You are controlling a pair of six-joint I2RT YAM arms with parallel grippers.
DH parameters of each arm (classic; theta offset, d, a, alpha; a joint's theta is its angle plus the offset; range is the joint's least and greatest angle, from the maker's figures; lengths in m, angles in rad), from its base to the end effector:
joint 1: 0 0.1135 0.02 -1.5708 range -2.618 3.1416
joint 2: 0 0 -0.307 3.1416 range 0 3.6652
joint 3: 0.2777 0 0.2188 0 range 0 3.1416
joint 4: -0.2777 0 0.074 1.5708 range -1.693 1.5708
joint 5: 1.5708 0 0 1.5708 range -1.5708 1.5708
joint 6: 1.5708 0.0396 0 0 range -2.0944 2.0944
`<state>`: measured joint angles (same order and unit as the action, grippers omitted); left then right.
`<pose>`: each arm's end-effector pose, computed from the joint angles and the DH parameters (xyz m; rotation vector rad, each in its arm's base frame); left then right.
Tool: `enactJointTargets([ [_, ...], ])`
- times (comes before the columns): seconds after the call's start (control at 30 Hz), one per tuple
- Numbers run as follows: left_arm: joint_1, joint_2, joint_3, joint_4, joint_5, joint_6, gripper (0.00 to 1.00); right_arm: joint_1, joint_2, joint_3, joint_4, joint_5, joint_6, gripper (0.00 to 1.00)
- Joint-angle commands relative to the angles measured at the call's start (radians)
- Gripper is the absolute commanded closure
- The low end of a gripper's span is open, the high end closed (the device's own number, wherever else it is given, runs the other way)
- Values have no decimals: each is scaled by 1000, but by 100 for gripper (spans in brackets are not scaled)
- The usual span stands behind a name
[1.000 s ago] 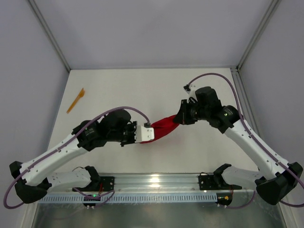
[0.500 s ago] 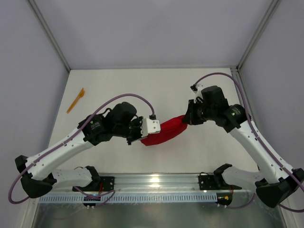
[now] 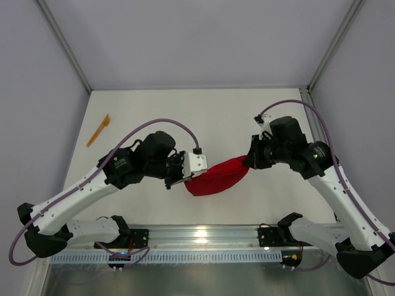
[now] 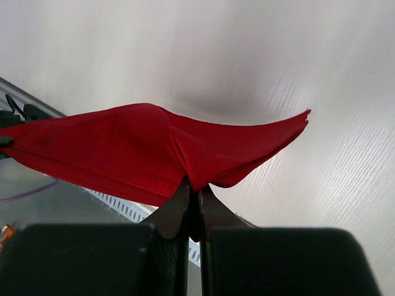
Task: Fold the napkin into a case and place the utensils inside
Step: Turn over the upper triangle folded napkin.
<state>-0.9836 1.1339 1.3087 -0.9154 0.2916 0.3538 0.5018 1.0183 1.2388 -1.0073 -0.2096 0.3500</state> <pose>0.0844 -0.1474 0.4118 1.5820 1.7560 -0.6512 0.1106 0.0701 0.3996 -0.2899 2.4173 0.6484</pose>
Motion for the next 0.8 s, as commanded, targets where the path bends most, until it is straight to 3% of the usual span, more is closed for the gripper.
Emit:
enactJointTargets([
  [0.0, -10, -39, 11, -37, 55, -1, 100, -5, -21, 39, -60, -36, 0, 97],
  [0.13, -18, -34, 24, -30, 104, -25, 100, -5, 2, 88, -126, -93, -6, 97],
  [0.33, -53, -16, 17, -7, 135, -75, 100, -5, 57, 247, -313, -37, -55, 97],
  [0.77, -66, 90, -2, 208, 213, -253, 100, -5, 131, 321, -347, 42, -91, 97],
])
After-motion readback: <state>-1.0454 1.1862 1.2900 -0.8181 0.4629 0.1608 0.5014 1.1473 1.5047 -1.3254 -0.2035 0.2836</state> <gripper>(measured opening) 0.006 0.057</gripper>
